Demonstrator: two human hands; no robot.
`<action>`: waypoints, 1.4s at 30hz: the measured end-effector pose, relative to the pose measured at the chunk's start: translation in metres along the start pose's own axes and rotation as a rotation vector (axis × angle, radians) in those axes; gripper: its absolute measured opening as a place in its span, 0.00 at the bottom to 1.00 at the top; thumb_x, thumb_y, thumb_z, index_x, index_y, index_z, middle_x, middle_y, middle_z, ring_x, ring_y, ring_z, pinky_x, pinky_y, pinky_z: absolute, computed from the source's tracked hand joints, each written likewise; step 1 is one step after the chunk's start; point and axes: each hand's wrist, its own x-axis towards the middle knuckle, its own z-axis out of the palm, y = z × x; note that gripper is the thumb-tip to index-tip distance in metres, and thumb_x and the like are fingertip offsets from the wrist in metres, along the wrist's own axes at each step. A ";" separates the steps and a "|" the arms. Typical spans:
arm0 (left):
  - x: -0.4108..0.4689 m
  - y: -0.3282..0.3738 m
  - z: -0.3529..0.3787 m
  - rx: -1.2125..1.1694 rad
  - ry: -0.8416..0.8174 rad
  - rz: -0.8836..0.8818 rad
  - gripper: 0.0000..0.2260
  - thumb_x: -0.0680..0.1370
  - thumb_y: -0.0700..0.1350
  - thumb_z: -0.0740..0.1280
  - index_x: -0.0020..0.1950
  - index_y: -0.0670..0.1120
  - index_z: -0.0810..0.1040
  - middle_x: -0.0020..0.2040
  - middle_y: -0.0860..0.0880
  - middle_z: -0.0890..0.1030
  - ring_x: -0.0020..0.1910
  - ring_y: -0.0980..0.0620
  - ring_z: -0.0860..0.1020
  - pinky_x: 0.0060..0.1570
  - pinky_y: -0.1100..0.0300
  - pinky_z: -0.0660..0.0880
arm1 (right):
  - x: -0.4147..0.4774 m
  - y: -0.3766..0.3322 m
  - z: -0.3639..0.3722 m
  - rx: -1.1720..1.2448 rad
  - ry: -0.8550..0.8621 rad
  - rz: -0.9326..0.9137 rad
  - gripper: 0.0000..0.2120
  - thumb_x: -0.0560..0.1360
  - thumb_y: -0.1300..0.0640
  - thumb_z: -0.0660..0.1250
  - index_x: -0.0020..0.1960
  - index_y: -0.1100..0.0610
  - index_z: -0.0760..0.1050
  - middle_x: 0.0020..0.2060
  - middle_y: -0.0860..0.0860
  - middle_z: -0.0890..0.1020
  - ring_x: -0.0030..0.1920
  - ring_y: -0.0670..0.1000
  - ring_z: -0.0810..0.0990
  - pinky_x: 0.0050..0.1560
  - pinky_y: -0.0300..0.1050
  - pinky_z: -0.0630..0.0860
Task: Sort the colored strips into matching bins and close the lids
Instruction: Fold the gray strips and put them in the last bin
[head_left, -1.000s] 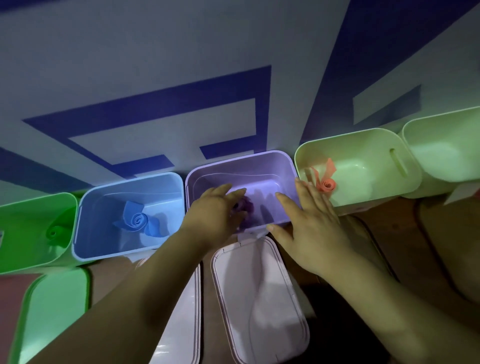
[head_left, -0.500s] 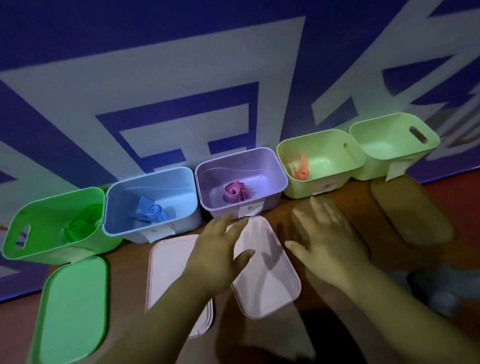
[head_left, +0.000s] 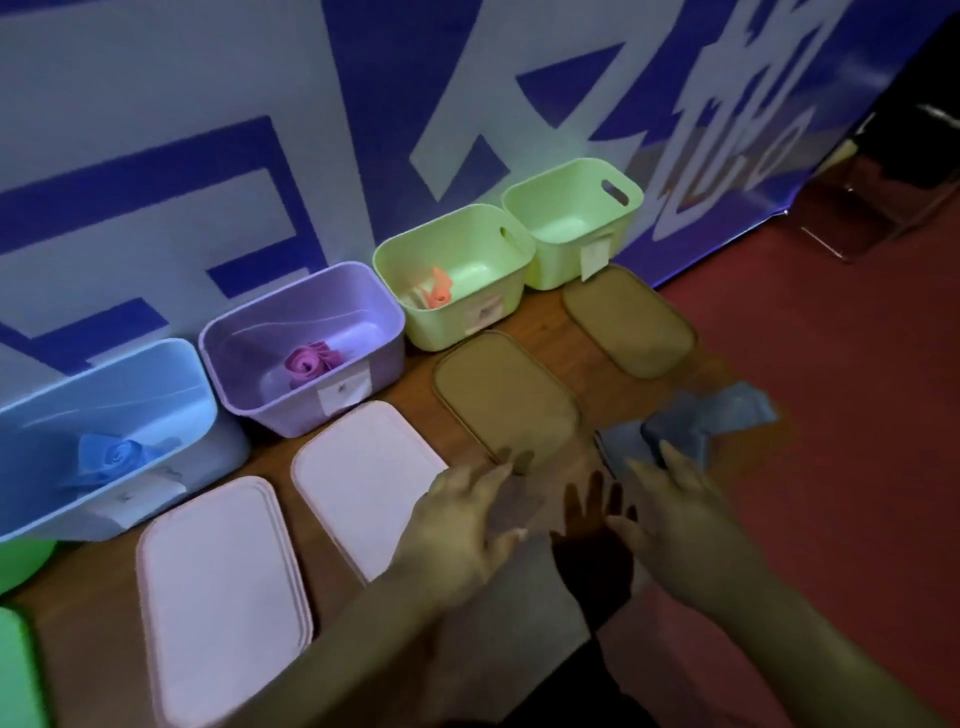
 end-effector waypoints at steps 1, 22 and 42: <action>0.011 0.006 0.007 0.002 -0.005 0.005 0.32 0.76 0.64 0.63 0.78 0.57 0.58 0.75 0.52 0.64 0.73 0.50 0.63 0.71 0.58 0.62 | 0.006 0.013 0.001 0.013 -0.002 0.000 0.36 0.72 0.29 0.58 0.75 0.46 0.62 0.77 0.55 0.60 0.77 0.59 0.59 0.69 0.59 0.68; 0.257 0.143 0.128 -0.005 -0.199 0.041 0.22 0.76 0.61 0.61 0.64 0.48 0.73 0.57 0.47 0.76 0.54 0.46 0.75 0.51 0.51 0.72 | 0.132 0.231 -0.018 0.336 0.090 0.200 0.23 0.72 0.57 0.72 0.66 0.59 0.75 0.64 0.57 0.76 0.63 0.60 0.75 0.60 0.46 0.71; 0.339 0.186 0.158 0.004 -0.241 0.199 0.17 0.77 0.52 0.69 0.62 0.46 0.76 0.54 0.48 0.78 0.55 0.47 0.74 0.55 0.52 0.74 | 0.158 0.272 -0.012 0.876 0.326 0.489 0.17 0.72 0.65 0.73 0.52 0.44 0.79 0.39 0.39 0.80 0.40 0.38 0.78 0.39 0.27 0.72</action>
